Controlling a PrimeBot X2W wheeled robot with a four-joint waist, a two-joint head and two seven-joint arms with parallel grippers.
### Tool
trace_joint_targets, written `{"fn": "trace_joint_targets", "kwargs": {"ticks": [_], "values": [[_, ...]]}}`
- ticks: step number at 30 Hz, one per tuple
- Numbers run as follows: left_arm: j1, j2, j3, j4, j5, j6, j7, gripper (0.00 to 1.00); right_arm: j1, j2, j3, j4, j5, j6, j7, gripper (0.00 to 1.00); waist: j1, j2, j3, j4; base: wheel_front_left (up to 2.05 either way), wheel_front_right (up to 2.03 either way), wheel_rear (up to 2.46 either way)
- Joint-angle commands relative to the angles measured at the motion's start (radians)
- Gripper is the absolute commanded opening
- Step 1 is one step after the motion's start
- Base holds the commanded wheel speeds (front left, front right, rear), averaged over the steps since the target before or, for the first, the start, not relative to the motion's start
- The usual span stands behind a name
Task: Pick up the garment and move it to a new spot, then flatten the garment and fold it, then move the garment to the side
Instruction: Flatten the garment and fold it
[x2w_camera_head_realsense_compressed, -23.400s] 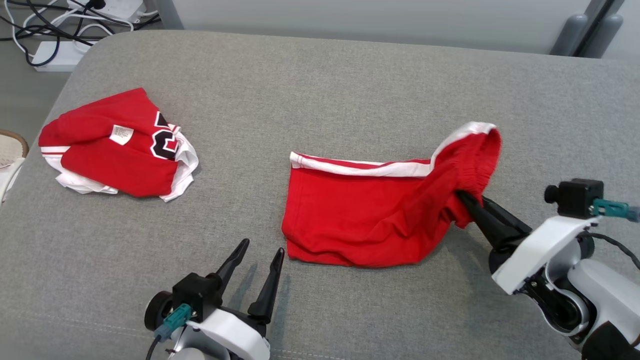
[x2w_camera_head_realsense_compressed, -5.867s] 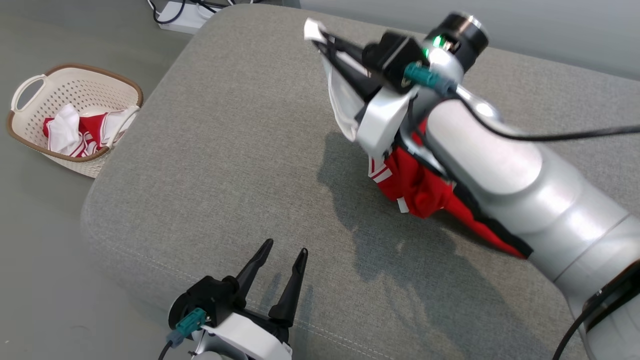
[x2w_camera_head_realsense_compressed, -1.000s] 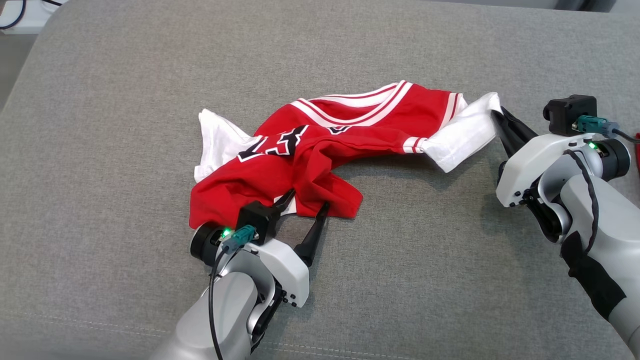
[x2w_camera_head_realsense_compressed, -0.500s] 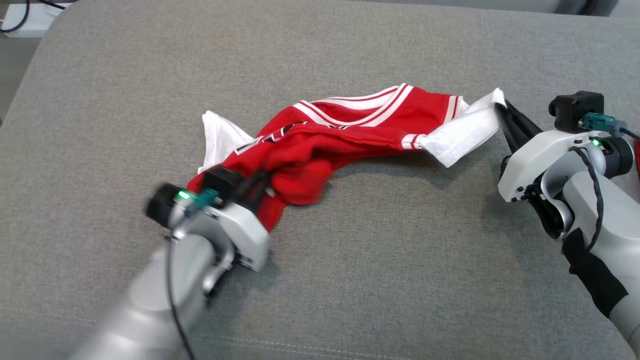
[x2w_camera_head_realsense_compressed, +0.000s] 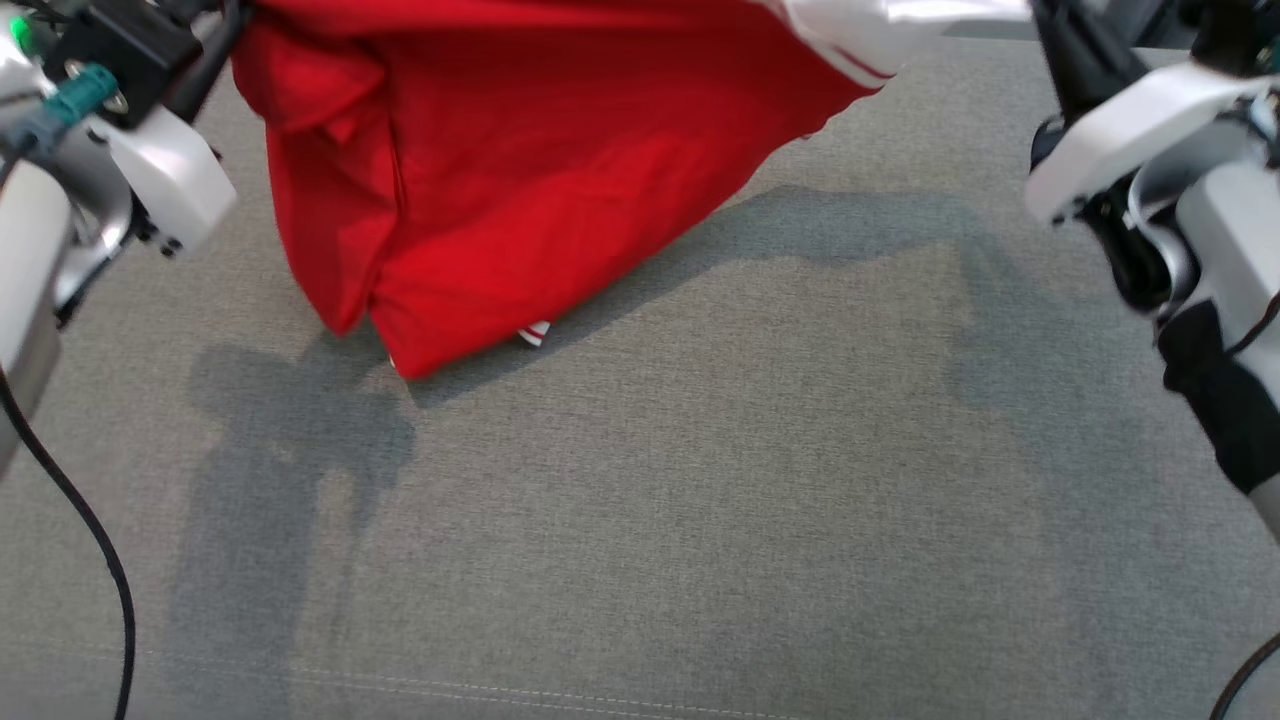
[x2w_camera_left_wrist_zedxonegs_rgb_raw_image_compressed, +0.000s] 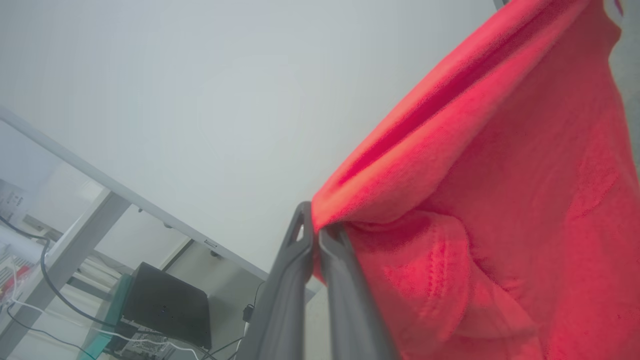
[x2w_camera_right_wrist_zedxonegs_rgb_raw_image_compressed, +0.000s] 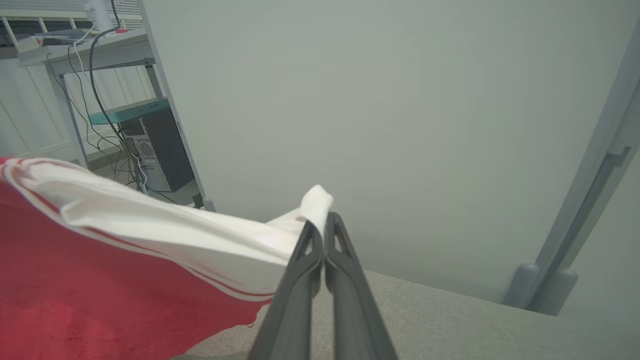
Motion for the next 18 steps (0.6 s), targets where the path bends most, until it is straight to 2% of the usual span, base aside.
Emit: {"fn": "trace_joint_targets", "kwargs": {"ticks": [1,6,11,14,18], "values": [[-0.063,0.062,0.038,-0.004,0.014,0.001,-0.004,0.0,-0.009,-0.011,-0.01,-0.015,-0.005,-0.003,-0.01,0.0,0.0,0.0,0.003,-0.006,0.0,0.0,0.0],[-0.199,0.065,0.009,0.03,0.052,-0.005,-0.051,0.0,-0.12,-0.003,-0.05,0.0,-0.027,-0.003,-0.013,0.0,0.0,0.0,0.014,-0.03,0.0,0.0,0.0],[-0.265,0.043,0.063,-0.016,0.046,0.011,-0.076,0.0,-0.174,-0.018,-0.133,-0.044,-0.061,-0.003,-0.014,0.0,0.0,0.0,0.019,-0.036,0.0,0.0,0.0],[-0.179,0.033,0.084,-0.111,0.024,0.01,-0.077,0.0,-0.123,-0.031,-0.143,-0.077,-0.067,-0.003,-0.014,0.0,0.0,0.0,0.011,-0.031,0.0,0.0,0.0],[0.059,0.018,0.067,-0.213,-0.032,0.001,-0.077,0.0,0.019,-0.054,-0.077,-0.12,-0.031,-0.003,0.024,0.0,0.0,0.0,0.002,-0.024,0.0,0.0,0.0]]}}
